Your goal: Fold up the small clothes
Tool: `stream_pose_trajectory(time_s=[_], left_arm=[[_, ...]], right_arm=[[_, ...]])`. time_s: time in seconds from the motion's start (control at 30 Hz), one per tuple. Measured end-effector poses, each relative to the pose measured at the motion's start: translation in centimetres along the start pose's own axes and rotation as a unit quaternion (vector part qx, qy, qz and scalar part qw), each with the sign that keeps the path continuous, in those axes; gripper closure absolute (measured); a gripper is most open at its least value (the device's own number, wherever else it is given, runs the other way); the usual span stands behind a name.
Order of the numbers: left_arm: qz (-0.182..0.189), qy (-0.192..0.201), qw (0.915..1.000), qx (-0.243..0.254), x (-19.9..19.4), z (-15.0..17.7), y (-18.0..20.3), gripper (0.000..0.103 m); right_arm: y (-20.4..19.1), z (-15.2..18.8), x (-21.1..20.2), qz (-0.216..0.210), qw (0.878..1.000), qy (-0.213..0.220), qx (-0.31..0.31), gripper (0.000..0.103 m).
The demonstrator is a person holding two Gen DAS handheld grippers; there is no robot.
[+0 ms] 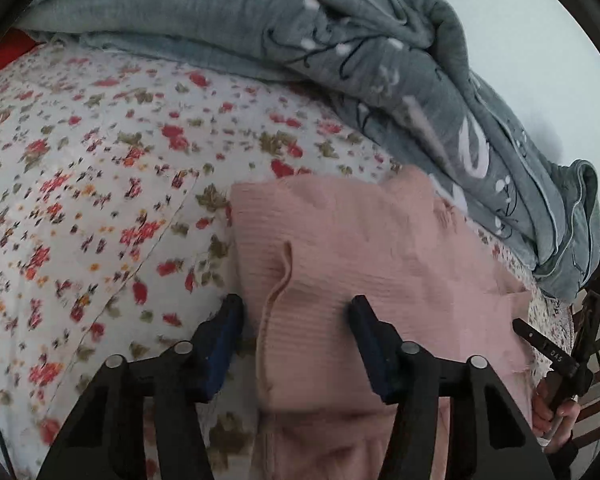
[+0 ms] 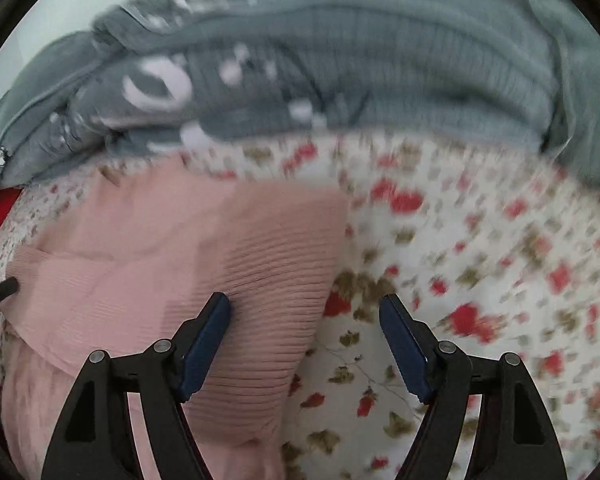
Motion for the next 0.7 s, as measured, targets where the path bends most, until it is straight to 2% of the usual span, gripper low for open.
stream_pose_trajectory(time_s=[0.03,0.07,0.1,0.13,0.17,0.23,0.27,0.3,0.33,0.37,0.4,0.43,0.47,0.5,0.53,0.6,0.7], left_arm=[[0.002,0.004,1.0000,0.004,0.0,0.0,0.2,0.061],[0.011,0.006,0.9999,0.006,-0.1,-0.1,0.4,0.077],[0.025,0.016,0.9995,0.008,-0.5,-0.2,0.5,0.086],[0.035,0.031,0.9989,0.008,-1.2,-0.4,0.7,0.086],[0.042,0.047,0.9979,0.012,-2.0,-0.5,0.9,0.086],[0.057,0.069,0.9957,0.025,-3.2,-0.3,1.3,0.086],[0.048,0.062,0.9964,0.031,-3.0,-0.5,1.3,0.086],[0.022,0.036,0.9987,0.029,-1.9,-0.4,1.1,0.085],[0.010,0.014,0.9997,0.016,-0.7,-0.4,0.6,0.084],[0.009,0.004,0.9999,0.005,0.1,-0.3,0.1,0.076],[0.015,0.003,0.9999,-0.004,0.4,-0.2,-0.3,0.075],[0.020,0.007,0.9998,-0.003,0.1,-0.1,-0.4,0.071],[0.014,0.006,0.9999,-0.004,-0.3,0.1,-0.5,0.061],[0.005,0.007,0.9999,-0.006,-0.9,0.3,-0.7,0.054],[-0.001,0.011,0.9999,-0.007,-1.6,0.7,-0.8,0.052],[-0.015,0.016,0.9998,-0.004,-2.5,1.9,-1.1,0.046],[-0.040,0.019,0.9988,0.022,-3.8,4.4,-1.3,0.046]], right_arm=[[0.0,0.0,0.2,-0.008,1.000,0.002,0.004,0.023],[0.1,-0.1,0.1,-0.012,1.000,0.002,0.003,0.023],[-0.1,-0.3,0.0,-0.013,1.000,-0.001,-0.004,0.035],[-0.5,-0.4,-0.2,-0.030,0.999,0.001,-0.019,0.079],[-0.8,-0.5,-0.4,-0.059,0.998,0.002,-0.031,0.085],[-0.7,-0.5,-2.7,-0.067,0.996,0.048,-0.041,0.089],[-0.6,-0.3,-4.0,-0.083,0.992,0.079,-0.046,0.089],[-0.3,-0.1,-4.8,-0.088,0.990,0.100,-0.044,0.089],[-0.2,0.1,-4.6,-0.071,0.992,0.098,-0.037,0.089],[-0.1,-0.1,-3.6,-0.049,0.995,0.078,-0.036,0.088],[-0.1,0.1,-1.9,-0.025,0.998,0.043,-0.037,0.083],[0.1,0.3,-0.6,-0.010,0.999,0.020,-0.034,0.076],[0.5,0.4,-0.8,-0.007,0.999,0.030,-0.024,0.068],[0.8,0.4,-1.5,0.000,0.999,0.034,-0.018,0.046],[1.1,0.5,-2.1,0.024,0.999,0.031,-0.016,0.031],[1.8,1.2,-3.1,0.050,0.998,0.034,-0.015,0.031],[2.4,4.4,-5.4,0.048,0.998,0.038,-0.020,0.031]])
Point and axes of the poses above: each gripper's, at about its wrist camera, not at the fingertips, and x roughly the way its jaws point, y to its right, z to its underside, the point moved 3 cm from there along x, roughly the way its jaws point, and after that the axes turned 10 degrees about -y, right-handed, at the moved point
